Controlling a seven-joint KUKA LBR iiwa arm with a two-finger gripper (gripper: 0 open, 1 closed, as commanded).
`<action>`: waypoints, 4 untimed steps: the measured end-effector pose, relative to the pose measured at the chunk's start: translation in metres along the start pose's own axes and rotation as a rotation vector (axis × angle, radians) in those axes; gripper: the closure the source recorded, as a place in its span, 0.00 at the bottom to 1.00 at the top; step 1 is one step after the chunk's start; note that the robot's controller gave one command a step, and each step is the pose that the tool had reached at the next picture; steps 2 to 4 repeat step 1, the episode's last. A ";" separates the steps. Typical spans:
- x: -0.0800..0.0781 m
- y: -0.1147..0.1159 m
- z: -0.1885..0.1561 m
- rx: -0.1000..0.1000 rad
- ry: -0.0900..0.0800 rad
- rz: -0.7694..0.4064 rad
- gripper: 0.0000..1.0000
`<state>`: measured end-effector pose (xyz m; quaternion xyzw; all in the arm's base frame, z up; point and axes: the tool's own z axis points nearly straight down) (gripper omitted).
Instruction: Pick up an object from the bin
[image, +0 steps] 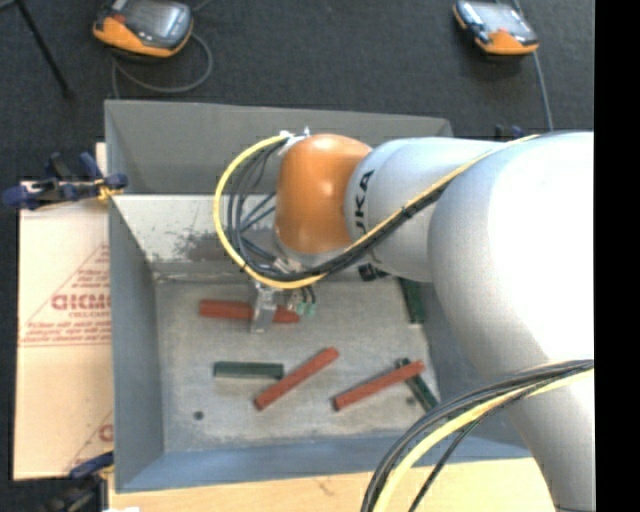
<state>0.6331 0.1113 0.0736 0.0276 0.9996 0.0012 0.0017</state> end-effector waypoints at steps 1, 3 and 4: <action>-0.010 0.006 -0.137 -0.002 -0.009 0.106 1.00; -0.010 0.006 -0.137 -0.002 -0.009 0.106 1.00; -0.010 0.006 -0.137 -0.002 -0.009 0.106 1.00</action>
Offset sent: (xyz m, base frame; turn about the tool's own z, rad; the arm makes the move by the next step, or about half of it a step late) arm 0.0065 0.0056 0.1304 0.1088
